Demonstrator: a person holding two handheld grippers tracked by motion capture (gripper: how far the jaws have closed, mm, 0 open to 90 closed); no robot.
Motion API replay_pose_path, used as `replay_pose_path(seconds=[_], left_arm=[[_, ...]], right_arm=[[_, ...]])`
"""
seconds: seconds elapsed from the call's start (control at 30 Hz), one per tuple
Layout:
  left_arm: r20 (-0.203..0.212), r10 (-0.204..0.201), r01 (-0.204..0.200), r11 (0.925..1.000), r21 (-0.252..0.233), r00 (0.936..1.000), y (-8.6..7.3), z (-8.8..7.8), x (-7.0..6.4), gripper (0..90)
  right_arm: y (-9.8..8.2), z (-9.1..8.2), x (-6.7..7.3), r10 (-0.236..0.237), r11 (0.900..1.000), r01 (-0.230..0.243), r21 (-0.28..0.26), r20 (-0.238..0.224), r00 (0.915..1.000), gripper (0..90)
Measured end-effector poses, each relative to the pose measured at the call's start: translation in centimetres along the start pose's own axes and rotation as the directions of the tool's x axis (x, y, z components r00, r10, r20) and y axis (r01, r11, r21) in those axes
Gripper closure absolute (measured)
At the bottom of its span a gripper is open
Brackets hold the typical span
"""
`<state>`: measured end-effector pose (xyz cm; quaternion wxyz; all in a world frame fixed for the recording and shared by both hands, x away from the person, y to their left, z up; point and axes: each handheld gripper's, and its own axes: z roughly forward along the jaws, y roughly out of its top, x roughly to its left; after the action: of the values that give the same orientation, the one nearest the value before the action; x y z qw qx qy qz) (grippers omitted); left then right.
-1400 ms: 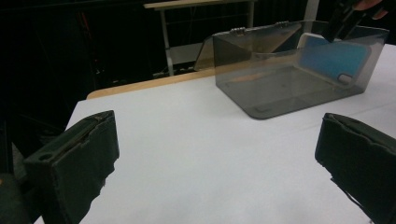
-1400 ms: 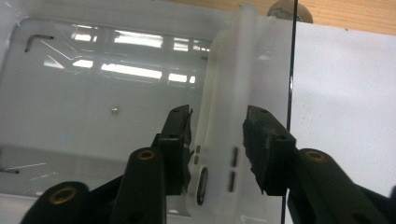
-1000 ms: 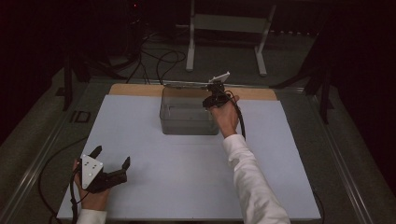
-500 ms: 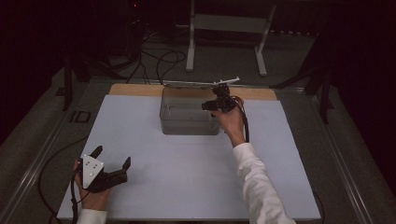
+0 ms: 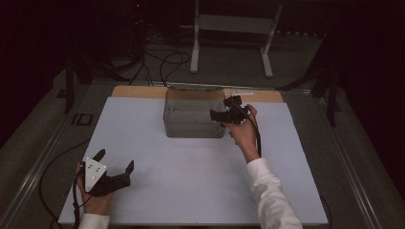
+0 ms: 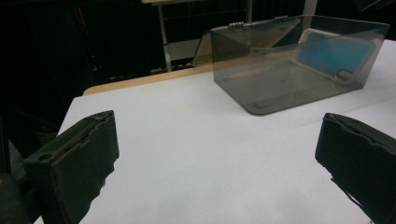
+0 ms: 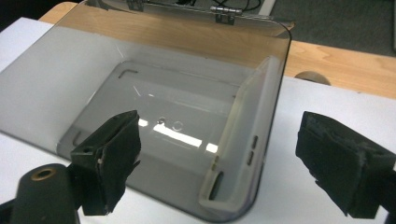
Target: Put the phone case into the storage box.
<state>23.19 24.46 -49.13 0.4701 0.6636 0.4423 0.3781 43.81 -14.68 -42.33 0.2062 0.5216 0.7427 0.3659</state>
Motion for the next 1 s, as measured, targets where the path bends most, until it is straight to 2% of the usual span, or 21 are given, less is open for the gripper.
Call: replay_pose_path(seconds=[0.23,0.37,0.4,0.63,0.7,0.73,0.77,0.93,0.97,1.0], left_arm=[[0.002,-0.001,0.001,1.0000,0.002,1.0000,0.0,0.0,0.0,0.0],[0.002,0.000,0.000,1.0000,0.003,1.0000,0.0,0.0,-0.1,0.0],[0.002,0.001,-0.001,1.0000,0.005,1.0000,0.0,0.1,-0.1,0.0],[0.004,-0.001,0.000,1.0000,0.009,1.0000,0.0,0.1,0.0,0.0],[0.003,-0.003,0.003,0.9999,0.010,1.0000,0.0,0.1,0.1,0.0],[0.003,-0.003,0.003,0.9999,0.010,1.0000,0.0,0.1,0.1,0.0],[0.004,-0.005,0.005,0.9999,0.011,1.0000,0.0,0.0,0.2,0.0],[0.003,-0.010,0.010,0.9999,0.011,0.9999,0.1,-0.1,0.5,0.0],[0.001,-0.008,0.008,0.9999,0.009,1.0000,0.2,-0.3,0.6,0.0],[0.002,-0.010,0.010,0.9999,0.010,0.9999,0.2,-0.3,0.7,0.0]], right_arm=[[-1.5,-1.9,-0.1,-0.063,0.995,0.062,-0.078,-0.016,0.9979,12.4],[-2.2,-2.8,-0.1,-0.090,0.992,0.088,-0.093,-0.016,0.9958,11.7],[-2.9,-3.6,-0.1,-0.111,0.987,0.108,-0.116,-0.017,0.9937,11.8],[-5.0,-5.1,-0.6,-0.125,0.980,0.118,-0.162,-0.032,0.9917,11.1],[-6.4,-5.8,-1.0,-0.130,0.976,0.121,-0.183,-0.035,0.9910,10.8],[-6.4,-5.8,-1.0,-0.130,0.976,0.121,-0.183,-0.035,0.9910,10.8],[-7.3,-6.5,-1.3,-0.138,0.976,0.129,-0.177,-0.037,0.9898,10.5],[-8.7,-7.9,-1.5,-0.172,0.967,0.167,-0.195,-0.012,0.9850,10.4],[-9.3,-8.7,-1.5,-0.190,0.958,0.183,-0.220,-0.010,0.9817,10.4],[-9.5,-9.0,-1.5,-0.191,0.957,0.184,-0.223,-0.010,0.9816,10.4]])
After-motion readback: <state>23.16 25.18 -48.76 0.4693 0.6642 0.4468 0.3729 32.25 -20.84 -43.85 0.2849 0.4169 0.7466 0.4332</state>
